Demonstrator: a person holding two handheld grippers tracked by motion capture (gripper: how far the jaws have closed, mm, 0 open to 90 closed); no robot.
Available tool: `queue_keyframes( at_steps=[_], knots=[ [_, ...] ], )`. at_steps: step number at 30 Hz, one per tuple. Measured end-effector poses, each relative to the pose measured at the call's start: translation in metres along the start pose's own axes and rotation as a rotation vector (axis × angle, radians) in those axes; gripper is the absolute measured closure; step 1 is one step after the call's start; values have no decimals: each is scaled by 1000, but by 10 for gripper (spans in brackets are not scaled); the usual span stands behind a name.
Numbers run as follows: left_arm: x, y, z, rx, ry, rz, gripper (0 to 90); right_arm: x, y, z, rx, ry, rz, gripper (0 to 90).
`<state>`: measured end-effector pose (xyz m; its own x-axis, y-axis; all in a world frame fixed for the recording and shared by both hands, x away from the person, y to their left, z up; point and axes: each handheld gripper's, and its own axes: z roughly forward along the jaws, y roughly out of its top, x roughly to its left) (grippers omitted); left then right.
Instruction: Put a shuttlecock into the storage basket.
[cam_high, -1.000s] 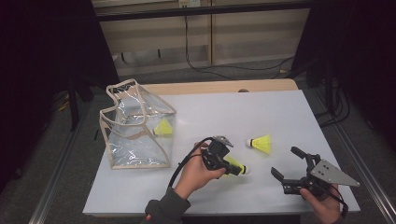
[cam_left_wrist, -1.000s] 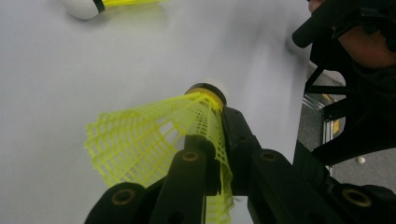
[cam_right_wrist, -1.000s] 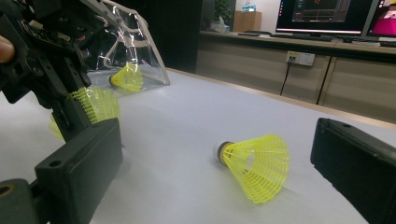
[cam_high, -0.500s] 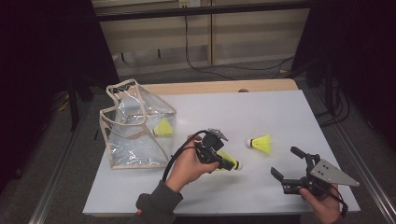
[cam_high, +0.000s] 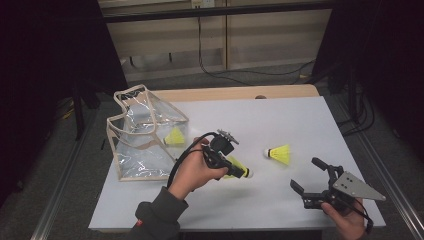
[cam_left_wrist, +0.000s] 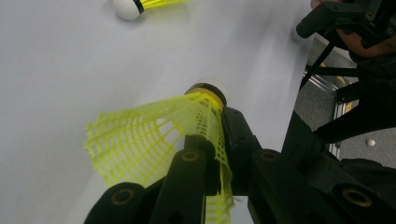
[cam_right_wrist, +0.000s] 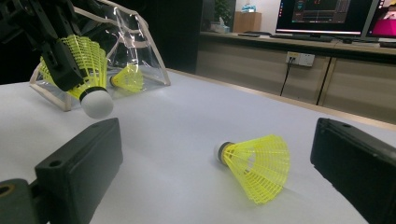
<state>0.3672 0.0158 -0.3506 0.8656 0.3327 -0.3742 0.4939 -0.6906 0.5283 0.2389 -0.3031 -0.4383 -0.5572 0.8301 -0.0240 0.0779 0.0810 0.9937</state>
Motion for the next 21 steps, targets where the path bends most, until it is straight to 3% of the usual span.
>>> queue_keyframes(
  at_steps=[13, 16, 21],
  knots=[
    [7, 8, -17, 28, 16, -17, 867, 1, 0, 0, 4, 1, 1, 20],
    [9, 9, -21, 16, 9, -42, 866, 1, 0, 0, 4, 1, 0, 20],
    [11, 10, -27, 21, 20, -48, 866, 1, 0, -1, 4, 1, 2, 20]
  ],
)
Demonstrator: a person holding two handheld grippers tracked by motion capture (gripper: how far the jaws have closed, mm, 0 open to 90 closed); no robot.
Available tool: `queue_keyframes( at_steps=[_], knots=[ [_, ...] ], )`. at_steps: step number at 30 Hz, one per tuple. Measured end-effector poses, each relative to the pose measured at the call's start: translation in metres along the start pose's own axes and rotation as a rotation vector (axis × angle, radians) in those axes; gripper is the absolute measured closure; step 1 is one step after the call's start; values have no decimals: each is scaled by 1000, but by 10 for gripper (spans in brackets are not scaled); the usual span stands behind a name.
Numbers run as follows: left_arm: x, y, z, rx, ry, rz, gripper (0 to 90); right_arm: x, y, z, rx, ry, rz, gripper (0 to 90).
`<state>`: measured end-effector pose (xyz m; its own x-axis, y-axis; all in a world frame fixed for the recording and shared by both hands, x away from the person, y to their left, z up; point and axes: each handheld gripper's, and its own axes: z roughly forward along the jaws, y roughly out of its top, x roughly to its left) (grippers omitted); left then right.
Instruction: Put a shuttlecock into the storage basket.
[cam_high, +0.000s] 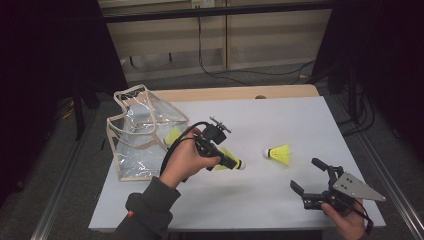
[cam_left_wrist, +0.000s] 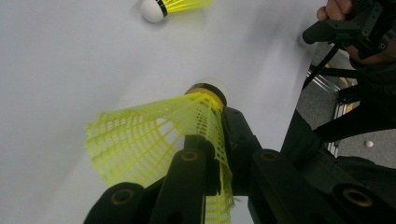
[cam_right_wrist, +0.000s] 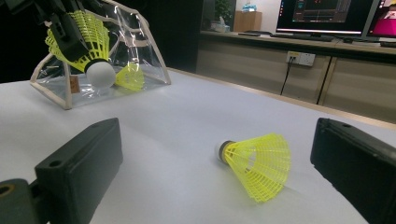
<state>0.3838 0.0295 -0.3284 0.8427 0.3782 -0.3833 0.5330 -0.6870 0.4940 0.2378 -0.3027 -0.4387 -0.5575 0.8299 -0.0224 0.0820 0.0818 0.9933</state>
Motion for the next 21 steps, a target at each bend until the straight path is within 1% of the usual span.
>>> queue_keyframes(
  at_steps=[2, 3, 4, 5, 8, 11, 14, 17, 18, 19, 21],
  knots=[
    [0, 1, -3, 11, 7, 6, 866, 0, 0, 0, 2, 1, 0, 20],
    [-1, 2, -3, 8, 10, -1, 866, 0, 0, 0, 2, 0, -1, 20],
    [0, 2, -5, 19, 13, 8, 866, 0, 0, 0, 2, 1, -1, 20],
    [0, 3, -6, 21, 15, 11, 866, 0, 0, 0, 1, 1, 0, 20],
    [0, 4, -10, 16, 23, -3, 865, 0, 0, 0, 2, 1, -1, 20],
    [2, 5, -14, 24, 28, -2, 865, 0, 0, -1, 4, -2, 0, 20],
    [2, 6, -16, 21, 23, -7, 865, 0, 0, -1, 3, 0, 1, 20],
    [2, 7, -19, 32, 23, -2, 865, 0, 0, -1, 5, -2, 1, 20],
    [2, 8, -20, 25, 26, -7, 866, 0, 0, -1, 3, -2, 3, 20],
    [2, 8, -21, 29, 20, -9, 865, 0, 0, -1, 3, -2, 2, 20],
    [3, 9, -23, 31, 27, -7, 866, 0, 0, -2, 3, -4, 1, 20]
  ],
)
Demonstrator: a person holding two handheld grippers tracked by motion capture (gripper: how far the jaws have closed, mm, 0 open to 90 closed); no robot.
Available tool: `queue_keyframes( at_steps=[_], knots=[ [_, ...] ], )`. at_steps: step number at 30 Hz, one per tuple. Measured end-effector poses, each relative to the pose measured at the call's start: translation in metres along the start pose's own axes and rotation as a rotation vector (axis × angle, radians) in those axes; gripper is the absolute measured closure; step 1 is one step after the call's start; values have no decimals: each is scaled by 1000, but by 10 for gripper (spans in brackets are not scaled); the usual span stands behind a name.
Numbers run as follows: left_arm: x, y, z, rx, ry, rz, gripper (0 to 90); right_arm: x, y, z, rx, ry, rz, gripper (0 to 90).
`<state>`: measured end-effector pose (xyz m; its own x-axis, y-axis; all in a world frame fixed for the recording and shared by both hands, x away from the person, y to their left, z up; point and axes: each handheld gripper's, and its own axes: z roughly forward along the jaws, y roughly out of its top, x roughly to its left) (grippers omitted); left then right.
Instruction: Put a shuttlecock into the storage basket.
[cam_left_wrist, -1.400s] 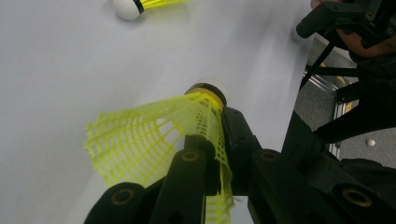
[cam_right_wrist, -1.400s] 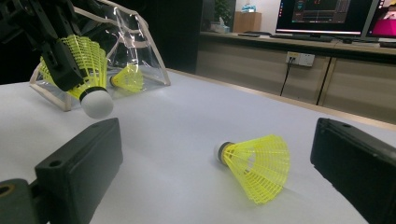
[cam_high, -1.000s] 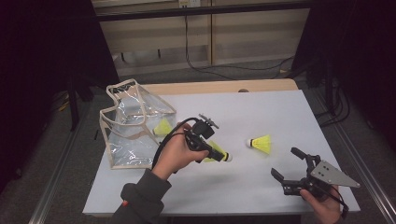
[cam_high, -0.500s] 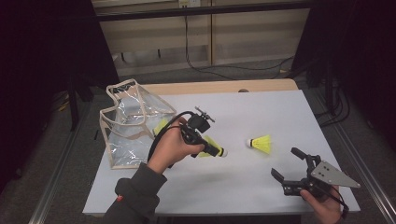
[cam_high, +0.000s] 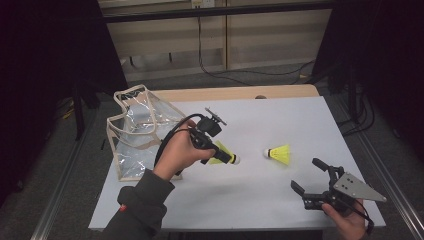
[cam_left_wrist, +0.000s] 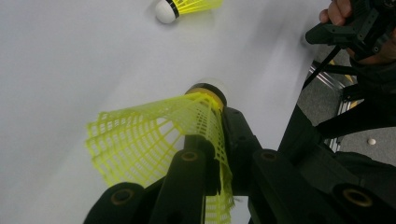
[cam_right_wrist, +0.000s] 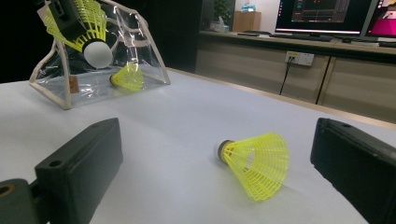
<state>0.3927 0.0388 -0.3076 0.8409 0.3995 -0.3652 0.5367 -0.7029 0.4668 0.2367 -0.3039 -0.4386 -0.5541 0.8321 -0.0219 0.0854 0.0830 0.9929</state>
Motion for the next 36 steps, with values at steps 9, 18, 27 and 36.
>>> queue_keyframes(
  at_steps=[9, 18, 27, 36],
  knots=[
    [0, 4, -8, 10, 11, 2, 866, 0, 0, 0, -2, 2, 0, 20],
    [0, 6, -14, 18, 23, 0, 866, 0, 0, 0, -1, 2, -1, 20],
    [1, 10, -24, 15, 39, 0, 867, 0, 0, 0, 0, 1, -2, 20],
    [2, 11, -33, 13, 55, -9, 866, 0, 0, 0, 0, 3, -3, 20]
  ],
)
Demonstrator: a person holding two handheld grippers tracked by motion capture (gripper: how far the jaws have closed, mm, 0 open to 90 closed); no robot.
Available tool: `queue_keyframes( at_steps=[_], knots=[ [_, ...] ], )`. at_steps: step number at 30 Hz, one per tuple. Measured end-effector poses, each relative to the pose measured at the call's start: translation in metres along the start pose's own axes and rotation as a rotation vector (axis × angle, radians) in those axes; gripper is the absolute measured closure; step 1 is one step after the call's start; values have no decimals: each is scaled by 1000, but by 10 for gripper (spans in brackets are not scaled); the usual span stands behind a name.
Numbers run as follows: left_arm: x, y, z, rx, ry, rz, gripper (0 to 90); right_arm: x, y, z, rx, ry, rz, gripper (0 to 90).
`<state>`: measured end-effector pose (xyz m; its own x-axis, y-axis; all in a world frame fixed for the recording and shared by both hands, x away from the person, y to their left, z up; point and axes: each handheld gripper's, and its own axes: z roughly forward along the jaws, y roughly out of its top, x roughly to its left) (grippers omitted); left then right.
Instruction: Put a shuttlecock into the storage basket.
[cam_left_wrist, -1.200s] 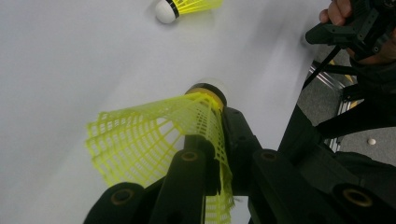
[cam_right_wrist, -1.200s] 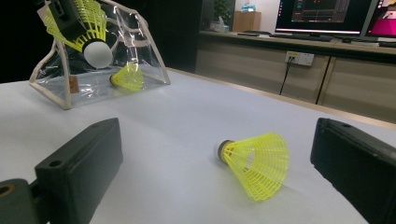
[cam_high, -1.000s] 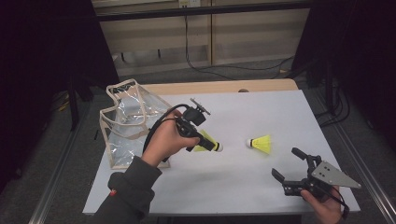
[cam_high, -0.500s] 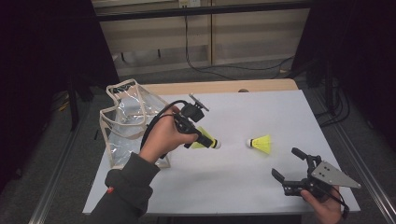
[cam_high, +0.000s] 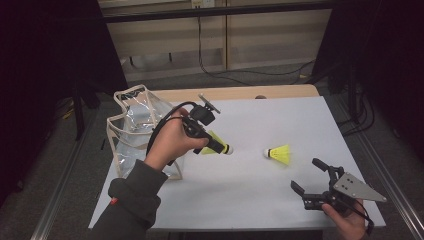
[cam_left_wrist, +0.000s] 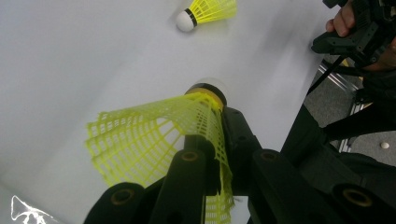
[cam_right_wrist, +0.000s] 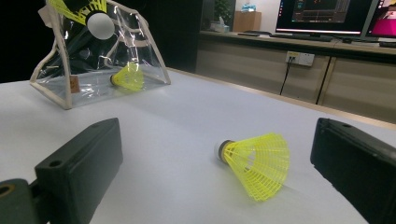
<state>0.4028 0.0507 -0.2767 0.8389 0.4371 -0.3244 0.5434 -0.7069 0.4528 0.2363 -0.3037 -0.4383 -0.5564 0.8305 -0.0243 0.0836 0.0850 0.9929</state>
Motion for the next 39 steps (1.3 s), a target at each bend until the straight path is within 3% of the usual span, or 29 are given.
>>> queue_keyframes(
  at_steps=[23, 39],
  knots=[
    [4, 5, -22, 12, 30, -6, 867, 0, 0, 0, 0, 1, 2, 20],
    [14, 6, -36, 1, 71, -41, 866, 0, 0, 0, 0, 0, 1, 20]
  ],
)
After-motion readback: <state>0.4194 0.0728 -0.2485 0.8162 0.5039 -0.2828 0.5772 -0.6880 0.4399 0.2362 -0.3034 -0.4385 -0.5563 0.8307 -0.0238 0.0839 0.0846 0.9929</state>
